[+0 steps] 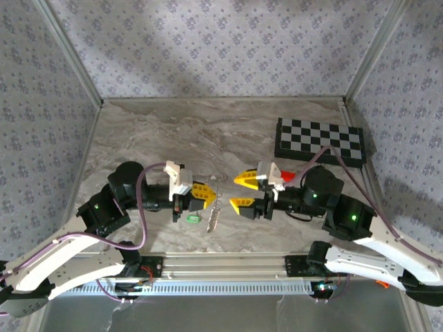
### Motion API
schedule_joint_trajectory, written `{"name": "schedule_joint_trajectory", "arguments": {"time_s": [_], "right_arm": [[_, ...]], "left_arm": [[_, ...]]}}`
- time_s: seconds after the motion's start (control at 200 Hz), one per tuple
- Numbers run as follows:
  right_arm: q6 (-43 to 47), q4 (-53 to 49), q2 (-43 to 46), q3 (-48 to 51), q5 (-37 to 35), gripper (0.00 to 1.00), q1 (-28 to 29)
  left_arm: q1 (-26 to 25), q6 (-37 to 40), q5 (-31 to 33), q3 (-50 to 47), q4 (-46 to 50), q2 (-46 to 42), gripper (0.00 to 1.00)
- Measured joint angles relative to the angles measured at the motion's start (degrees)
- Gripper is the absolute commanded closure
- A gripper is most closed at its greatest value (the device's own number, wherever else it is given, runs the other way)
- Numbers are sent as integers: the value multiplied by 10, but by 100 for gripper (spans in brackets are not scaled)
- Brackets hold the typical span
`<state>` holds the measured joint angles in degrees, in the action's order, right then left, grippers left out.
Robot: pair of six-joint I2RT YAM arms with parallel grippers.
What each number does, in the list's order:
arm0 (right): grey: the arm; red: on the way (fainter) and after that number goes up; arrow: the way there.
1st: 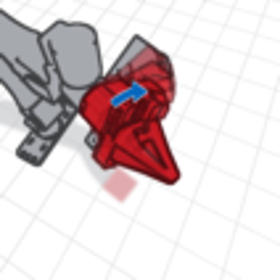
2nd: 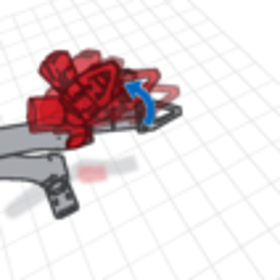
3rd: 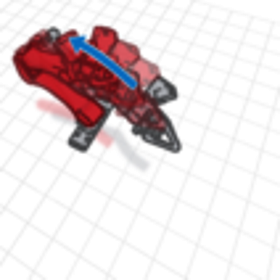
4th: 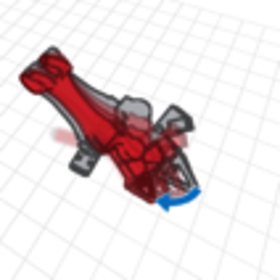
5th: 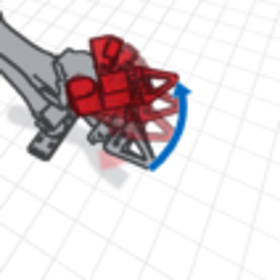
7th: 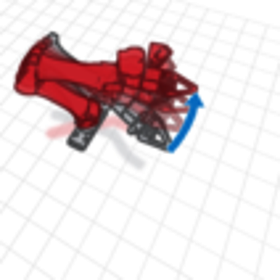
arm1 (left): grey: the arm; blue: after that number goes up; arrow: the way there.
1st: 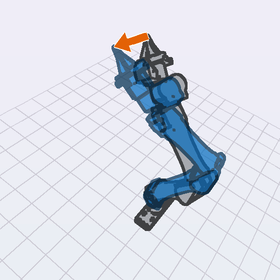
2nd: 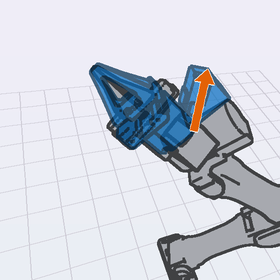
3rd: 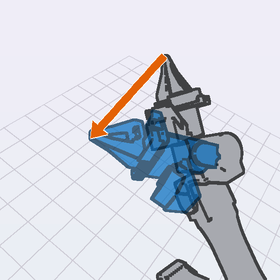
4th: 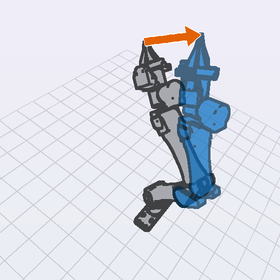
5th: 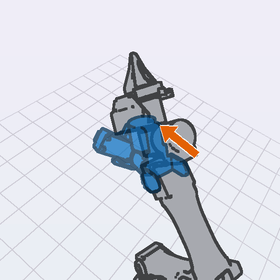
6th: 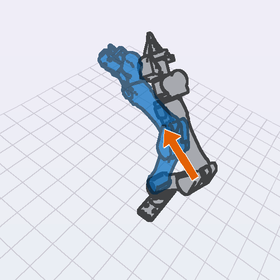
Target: Put the keys on the keyring
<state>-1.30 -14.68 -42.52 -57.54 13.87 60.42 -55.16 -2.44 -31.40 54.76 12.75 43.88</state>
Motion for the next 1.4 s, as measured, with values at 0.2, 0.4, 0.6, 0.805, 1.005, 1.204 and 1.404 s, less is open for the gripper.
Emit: {"name": "schedule_joint_trajectory", "arguments": {"time_s": [0.2, 0.4, 0.6, 0.805, 1.005, 1.204, 1.404], "right_arm": [[-54, -31, -23, -5, 7, 25, -88], [-124, 10, -82, 66, 26, 21, -154], [-172, 15, -207, 93, 9, 22, -170], [-218, 17, -328, 81, -2, 25, -146], [-269, 4, -464, 13, -41, 29, -75], [-312, -16, -581, -70, -56, 36, -17], [-339, -53, -633, -114, -65, 41, -6]], "left_arm": [[0, 0, 6, -1, 8, -6, 100], [0, 0, 6, -16, 7, -18, 100], [0, 0, 9, -37, 8, -33, 100], [0, 1, 11, -52, 8, -33, 100], [0, 5, 24, -71, 7, -37, 100], [0, 5, 33, -92, 8, -56, 100], [0, 7, 40, -104, 8, -86, 100]]}}
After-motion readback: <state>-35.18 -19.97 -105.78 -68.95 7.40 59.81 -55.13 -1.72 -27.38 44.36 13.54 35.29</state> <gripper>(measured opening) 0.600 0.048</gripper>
